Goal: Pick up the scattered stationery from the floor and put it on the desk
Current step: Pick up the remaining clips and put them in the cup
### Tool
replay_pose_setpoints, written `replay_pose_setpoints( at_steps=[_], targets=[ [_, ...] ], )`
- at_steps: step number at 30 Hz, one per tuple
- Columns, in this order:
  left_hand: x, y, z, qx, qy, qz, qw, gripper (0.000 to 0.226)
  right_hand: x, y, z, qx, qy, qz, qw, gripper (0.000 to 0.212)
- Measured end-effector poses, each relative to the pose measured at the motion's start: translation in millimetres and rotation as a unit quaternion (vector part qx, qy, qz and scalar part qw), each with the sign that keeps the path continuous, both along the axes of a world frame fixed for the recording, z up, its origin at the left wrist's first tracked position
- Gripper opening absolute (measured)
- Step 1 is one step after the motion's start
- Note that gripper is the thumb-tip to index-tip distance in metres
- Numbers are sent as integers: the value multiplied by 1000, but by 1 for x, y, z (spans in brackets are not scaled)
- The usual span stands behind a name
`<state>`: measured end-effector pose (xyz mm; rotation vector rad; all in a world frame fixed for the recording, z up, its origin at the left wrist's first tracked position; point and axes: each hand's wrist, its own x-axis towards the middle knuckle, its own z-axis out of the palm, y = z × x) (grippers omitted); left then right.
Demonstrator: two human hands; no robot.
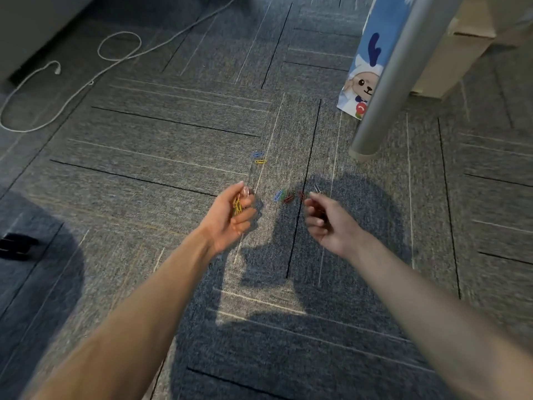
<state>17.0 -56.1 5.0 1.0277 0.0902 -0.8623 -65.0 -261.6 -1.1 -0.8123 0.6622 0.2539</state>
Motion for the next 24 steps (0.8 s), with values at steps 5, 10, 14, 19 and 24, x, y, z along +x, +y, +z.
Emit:
replay_pose_setpoints(
  at_steps=[5, 10, 14, 19, 24],
  targets=[
    [13, 10, -9, 64, -6, 15, 998, 29, 12, -1, -2, -252, 79, 56, 963, 26],
    [15, 16, -11, 306, -144, -89, 937, 41, 26, 5, -8, -450, 17, 113, 886, 26],
    [19, 22, -24, 460, -302, -109, 828, 33, 35, 4, -18, -614, -43, 154, 773, 15],
    [25, 28, -31, 538, -392, -177, 725, 26, 35, -1, -23, -708, -57, 228, 666, 24],
    [29, 17, -32, 586, -453, -198, 642, 35, 38, -2, -25, -721, -68, 254, 641, 22]
  ],
)
